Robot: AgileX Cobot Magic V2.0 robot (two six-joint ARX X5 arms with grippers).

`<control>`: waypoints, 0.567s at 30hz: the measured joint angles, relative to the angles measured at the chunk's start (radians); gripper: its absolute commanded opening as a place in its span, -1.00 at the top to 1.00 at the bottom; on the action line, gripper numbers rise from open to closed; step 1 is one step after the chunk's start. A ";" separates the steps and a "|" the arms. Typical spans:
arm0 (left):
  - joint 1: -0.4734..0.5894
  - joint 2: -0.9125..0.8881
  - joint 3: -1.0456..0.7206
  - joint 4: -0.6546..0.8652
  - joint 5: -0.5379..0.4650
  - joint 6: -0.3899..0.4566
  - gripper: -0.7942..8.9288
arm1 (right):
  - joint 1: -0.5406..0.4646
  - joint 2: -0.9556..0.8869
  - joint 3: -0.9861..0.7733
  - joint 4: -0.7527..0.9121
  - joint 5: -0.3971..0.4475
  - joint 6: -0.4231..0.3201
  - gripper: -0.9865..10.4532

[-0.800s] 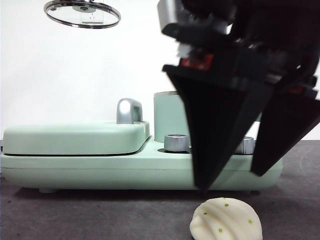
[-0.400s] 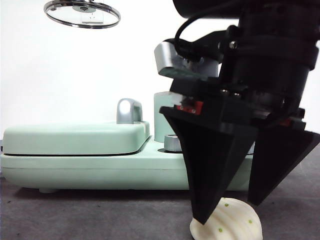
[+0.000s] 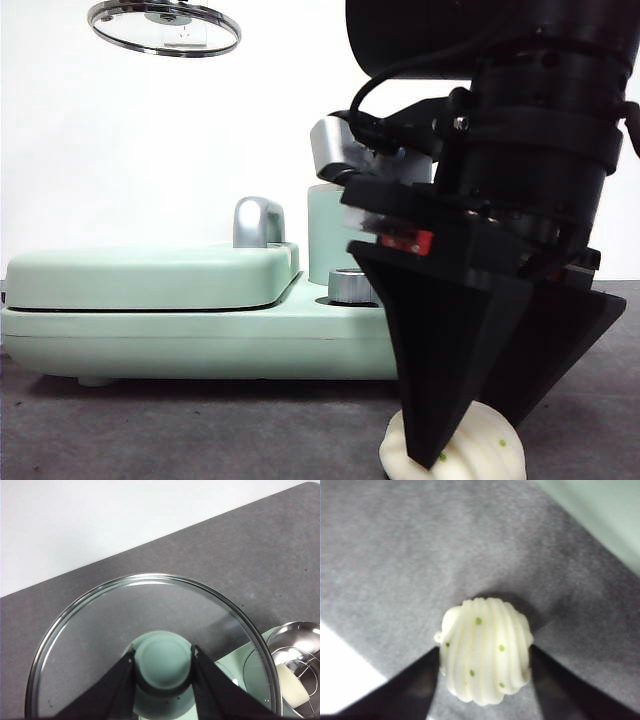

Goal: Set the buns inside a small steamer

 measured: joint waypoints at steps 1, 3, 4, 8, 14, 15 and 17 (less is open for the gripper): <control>0.000 0.000 0.000 0.000 0.000 0.000 0.81 | 0.001 0.001 0.000 0.003 0.000 0.000 0.57; 0.000 0.000 0.000 0.000 0.000 0.000 0.81 | 0.002 0.001 0.000 0.013 -0.001 0.000 0.60; 0.000 0.000 0.000 0.000 0.000 0.000 0.81 | 0.002 0.001 0.000 0.016 -0.001 0.000 0.61; 0.000 0.000 0.000 0.000 0.000 0.000 0.81 | 0.002 0.001 0.006 0.010 -0.002 0.000 0.61; 0.000 0.000 0.000 0.000 0.000 0.000 0.81 | 0.000 -0.026 0.156 -0.147 -0.002 0.000 0.61; 0.000 0.000 0.000 0.000 0.000 0.000 0.81 | -0.003 -0.033 0.191 -0.183 -0.002 0.000 0.61; 0.000 0.000 0.000 0.000 0.000 0.000 0.81 | -0.016 -0.040 0.282 -0.269 -0.002 -0.001 0.61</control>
